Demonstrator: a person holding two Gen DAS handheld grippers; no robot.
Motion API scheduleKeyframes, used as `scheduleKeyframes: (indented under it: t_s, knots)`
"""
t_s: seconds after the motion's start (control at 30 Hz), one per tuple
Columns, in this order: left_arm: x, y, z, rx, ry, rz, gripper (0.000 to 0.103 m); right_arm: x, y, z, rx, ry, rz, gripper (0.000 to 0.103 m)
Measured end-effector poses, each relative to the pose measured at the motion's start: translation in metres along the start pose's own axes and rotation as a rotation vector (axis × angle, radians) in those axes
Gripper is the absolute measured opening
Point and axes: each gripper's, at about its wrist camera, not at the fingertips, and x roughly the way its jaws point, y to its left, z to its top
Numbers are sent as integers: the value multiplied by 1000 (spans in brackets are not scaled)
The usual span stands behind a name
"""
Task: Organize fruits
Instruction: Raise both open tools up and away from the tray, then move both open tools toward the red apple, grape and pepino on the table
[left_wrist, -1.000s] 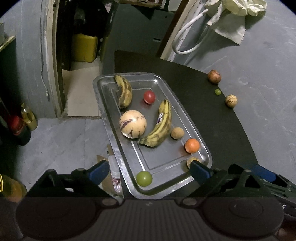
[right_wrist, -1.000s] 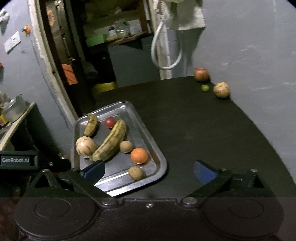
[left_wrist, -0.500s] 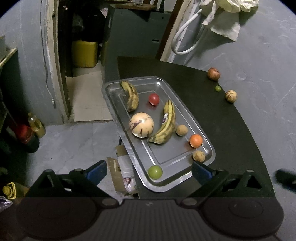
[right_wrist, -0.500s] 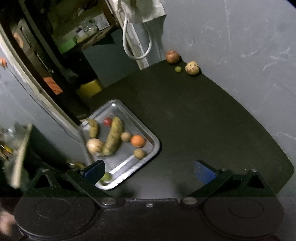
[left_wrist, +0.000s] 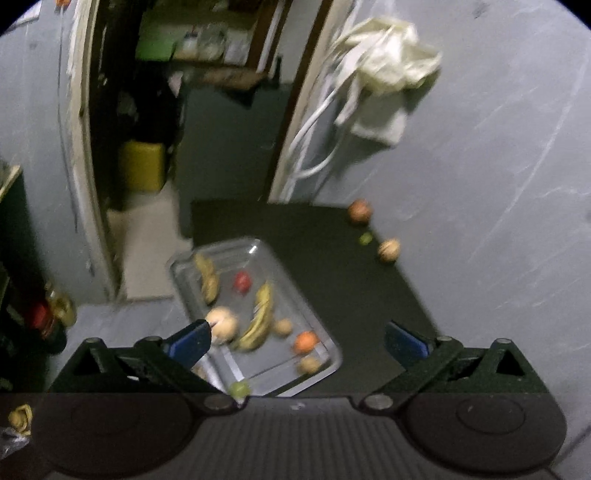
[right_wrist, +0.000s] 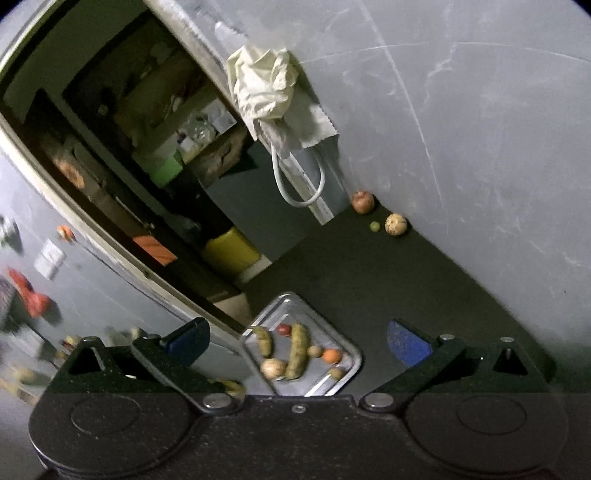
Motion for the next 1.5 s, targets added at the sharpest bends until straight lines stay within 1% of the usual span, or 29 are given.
scheduleKeyframes:
  t_s: [0.13, 0.23, 0.33, 0.47, 0.63, 0.83, 1.07, 1.17, 1.3, 1.4, 1.5]
  knots:
    - [-22, -23, -2, 7, -41, -14, 102, -27, 0, 6, 115, 33, 44, 102]
    - [-29, -35, -9, 5, -54, -12, 102, -43, 2, 5, 129, 32, 75, 102]
    - [-31, -41, -19, -11, -54, -11, 102, -49, 3, 5, 123, 33, 69, 102]
    - [-30, -45, -31, -27, -29, 12, 102, -46, -8, 7, 162, 52, 70, 102]
    - [-33, -46, -39, -44, -30, 40, 102, -43, -15, 10, 171, 69, 97, 102]
    - [-45, -47, -39, -53, -52, 68, 102, -48, -8, 15, 154, 67, 143, 102]
    - [-58, -48, -30, -35, -89, 67, 102, -49, -2, 22, 141, 47, 186, 102]
    - [-60, -49, -25, -28, -98, 74, 102, -38, -6, 23, 121, 54, 169, 102]
    - [-57, -53, -12, -10, -85, 86, 102, -16, -13, 22, 39, 62, 118, 102]
    - [-54, -61, 1, 23, -72, 104, 102, 3, -19, 21, -15, 61, 74, 102]
    - [-54, -72, 15, 91, -77, 119, 102, 17, -26, 25, -34, 63, 32, 102]
